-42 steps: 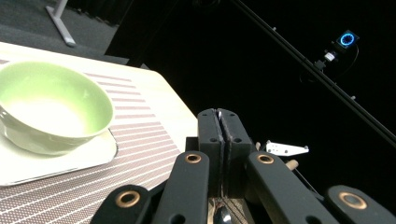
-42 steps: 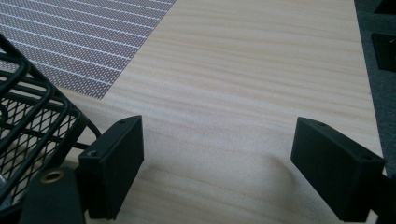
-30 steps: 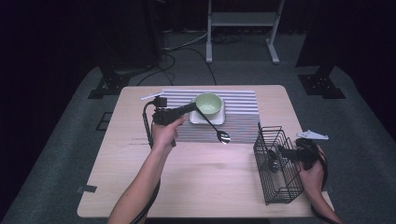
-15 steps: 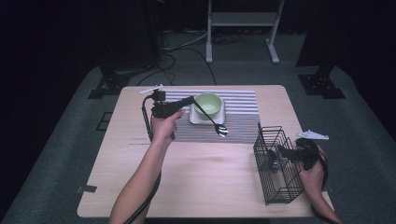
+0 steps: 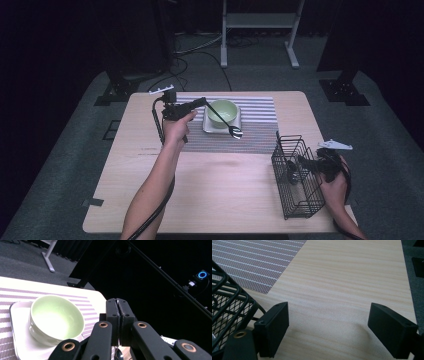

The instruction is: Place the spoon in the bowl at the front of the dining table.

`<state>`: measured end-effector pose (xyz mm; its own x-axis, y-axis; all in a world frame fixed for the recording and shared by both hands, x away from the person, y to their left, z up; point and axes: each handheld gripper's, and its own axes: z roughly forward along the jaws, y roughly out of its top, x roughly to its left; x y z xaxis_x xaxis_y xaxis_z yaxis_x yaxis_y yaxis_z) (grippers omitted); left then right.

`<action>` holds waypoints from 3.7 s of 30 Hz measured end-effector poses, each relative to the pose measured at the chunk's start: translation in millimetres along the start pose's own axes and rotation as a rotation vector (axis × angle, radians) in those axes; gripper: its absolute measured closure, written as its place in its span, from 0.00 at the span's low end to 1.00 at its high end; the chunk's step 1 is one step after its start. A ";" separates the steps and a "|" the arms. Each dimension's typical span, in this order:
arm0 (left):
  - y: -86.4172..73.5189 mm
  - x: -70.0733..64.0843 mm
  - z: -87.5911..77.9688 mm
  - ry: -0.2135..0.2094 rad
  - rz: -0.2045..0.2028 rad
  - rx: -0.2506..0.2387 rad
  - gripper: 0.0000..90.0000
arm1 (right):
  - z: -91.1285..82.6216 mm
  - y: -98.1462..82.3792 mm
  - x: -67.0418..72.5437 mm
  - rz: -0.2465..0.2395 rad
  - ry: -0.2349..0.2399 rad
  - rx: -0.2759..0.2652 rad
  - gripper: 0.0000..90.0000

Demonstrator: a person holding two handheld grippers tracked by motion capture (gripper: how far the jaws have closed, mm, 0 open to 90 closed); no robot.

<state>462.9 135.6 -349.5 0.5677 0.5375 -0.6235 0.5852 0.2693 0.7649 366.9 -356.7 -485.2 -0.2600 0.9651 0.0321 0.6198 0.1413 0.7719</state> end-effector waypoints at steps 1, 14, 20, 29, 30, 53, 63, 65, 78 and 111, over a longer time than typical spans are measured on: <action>0.9 0.7 1.0 0.003 0.000 0.001 0.99 | 0.0 0.0 0.0 0.000 0.000 0.000 0.18; 18.2 9.2 10.7 0.032 0.000 -0.015 0.99 | -0.3 -0.2 -0.9 0.008 0.003 -0.004 0.18; 23.1 9.8 17.0 0.041 0.000 -0.021 0.99 | -0.4 -0.2 -0.9 0.009 0.003 -0.006 0.18; 34.6 15.1 24.3 0.058 -0.002 -0.033 0.99 | -0.6 -0.3 -1.5 0.016 0.006 -0.008 0.18; 35.9 15.4 25.0 0.060 -0.003 -0.034 0.99 | -0.6 -0.3 -1.7 0.017 0.007 -0.009 0.18; 75.8 17.9 43.4 0.113 0.006 -0.070 0.99 | -1.3 -0.6 -2.8 0.024 0.014 -0.012 0.18; 91.9 25.6 50.8 0.154 -0.004 -0.095 0.99 | -1.8 -0.9 -3.6 0.026 0.016 -0.016 0.18; 94.2 30.1 49.3 0.170 -0.013 -0.107 0.99 | -2.0 -1.0 -3.7 0.029 0.015 -0.016 0.18; 87.1 55.0 34.8 0.241 -0.052 -0.143 0.99 | -2.0 -1.0 -3.7 0.027 0.013 -0.015 0.18; 40.6 87.6 50.1 0.333 -0.068 -0.073 0.99 | -2.5 -1.5 -4.1 0.032 0.012 -0.015 0.18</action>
<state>565.4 153.6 -381.2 0.3013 0.7444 -0.5958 0.5659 0.3634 0.7401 365.3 -361.4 -484.9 -0.2494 0.9663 0.0643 0.6167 0.1073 0.7799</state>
